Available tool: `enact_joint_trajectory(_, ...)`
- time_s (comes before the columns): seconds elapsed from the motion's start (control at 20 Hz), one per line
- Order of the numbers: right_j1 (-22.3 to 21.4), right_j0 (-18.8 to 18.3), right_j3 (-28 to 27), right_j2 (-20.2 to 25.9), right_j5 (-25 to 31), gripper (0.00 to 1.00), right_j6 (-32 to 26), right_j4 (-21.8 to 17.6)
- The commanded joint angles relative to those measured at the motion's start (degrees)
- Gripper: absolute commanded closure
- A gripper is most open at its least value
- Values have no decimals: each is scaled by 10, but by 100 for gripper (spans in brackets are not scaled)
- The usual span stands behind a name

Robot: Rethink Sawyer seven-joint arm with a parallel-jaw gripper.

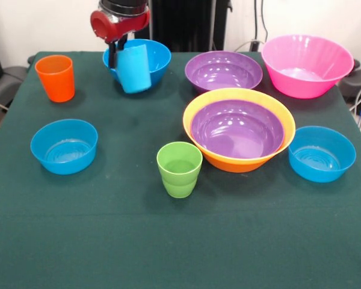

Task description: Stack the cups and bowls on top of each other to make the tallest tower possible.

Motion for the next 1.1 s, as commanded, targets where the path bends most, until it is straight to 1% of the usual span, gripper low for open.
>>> enact_joint_trajectory(0.05,28,-1,-92,88,161,100,0,48)
enact_joint_trajectory(0.1,31,-3,-100,91,183,100,1,55)
enact_joint_trajectory(0.2,28,-1,-111,91,215,100,-4,56)
enact_joint_trajectory(0.3,26,2,-125,89,237,100,-14,46)
enact_joint_trajectory(0.4,36,8,-143,85,254,100,-11,35)
enact_joint_trajectory(0.5,53,6,-153,86,267,100,-5,34)
enact_joint_trajectory(0.6,68,-7,-157,103,294,100,-21,48)
enact_joint_trajectory(0.7,89,-22,-161,122,319,100,-33,72)
enact_joint_trajectory(0.75,98,-21,-172,123,345,100,-40,70)
enact_joint_trajectory(0.85,109,-18,-190,121,376,100,-46,61)
enact_joint_trajectory(0.95,125,-12,-210,118,393,100,-45,45)
enact_joint_trajectory(1.1,162,-1,-241,110,392,100,-18,31)
